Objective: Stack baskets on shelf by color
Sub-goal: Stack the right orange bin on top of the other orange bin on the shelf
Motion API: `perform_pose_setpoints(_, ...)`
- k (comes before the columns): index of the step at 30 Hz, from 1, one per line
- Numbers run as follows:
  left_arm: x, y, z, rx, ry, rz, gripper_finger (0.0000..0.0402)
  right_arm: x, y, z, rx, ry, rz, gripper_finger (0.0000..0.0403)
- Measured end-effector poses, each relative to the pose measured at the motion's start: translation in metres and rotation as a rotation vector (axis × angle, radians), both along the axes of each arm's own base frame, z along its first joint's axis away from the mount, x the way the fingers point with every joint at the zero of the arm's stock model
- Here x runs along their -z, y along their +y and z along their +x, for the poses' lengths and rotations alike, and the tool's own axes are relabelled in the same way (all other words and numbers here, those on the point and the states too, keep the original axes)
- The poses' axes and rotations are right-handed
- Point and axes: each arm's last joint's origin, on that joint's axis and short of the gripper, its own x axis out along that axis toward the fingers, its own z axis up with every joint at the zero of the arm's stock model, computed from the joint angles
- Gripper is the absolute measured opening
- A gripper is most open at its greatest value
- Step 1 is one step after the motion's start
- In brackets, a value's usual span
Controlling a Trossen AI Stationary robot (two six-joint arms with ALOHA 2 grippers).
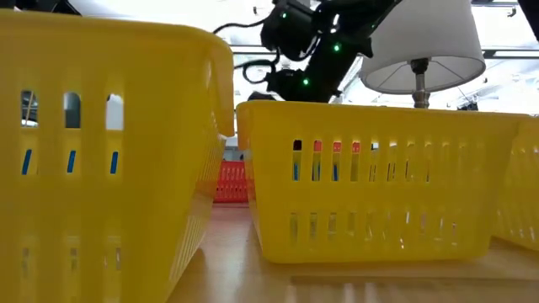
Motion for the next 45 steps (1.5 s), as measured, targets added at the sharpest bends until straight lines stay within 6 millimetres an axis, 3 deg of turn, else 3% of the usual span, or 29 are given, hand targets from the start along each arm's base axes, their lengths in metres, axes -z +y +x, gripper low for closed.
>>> perform_pose_setpoints(9, 0.000, 0.000, 0.000, 0.002, -0.002, -0.012, 0.0003, 0.001, -0.001, 0.000, 0.032, -0.005, -0.010, 0.0195)
perform_pose_setpoints(25, 0.000, 0.000, 0.000, 0.012, -0.004, -0.049, 0.0003, 0.021, -0.002, 0.005, 0.039, 0.011, 0.035, 0.0153)
perform_pose_setpoints(31, 0.000, 0.000, 0.000, 0.012, -0.006, -0.049, 0.0003, 0.022, -0.004, 0.005, 0.048, 0.013, 0.022, 0.0104)
perform_pose_setpoints(37, 0.000, 0.000, 0.000, 0.012, -0.005, -0.049, 0.0003, 0.021, -0.006, 0.005, 0.044, 0.026, -0.023, 0.0014)
perform_pose_setpoints(41, 0.000, 0.000, 0.000, 0.011, -0.003, -0.049, 0.0003, 0.013, -0.007, 0.004, 0.031, 0.019, -0.048, 0.0015)
perform_pose_setpoints(45, 0.000, 0.000, 0.000, 0.008, -0.004, -0.049, 0.0003, -0.010, -0.006, -0.001, 0.009, -0.012, -0.091, 0.0004)
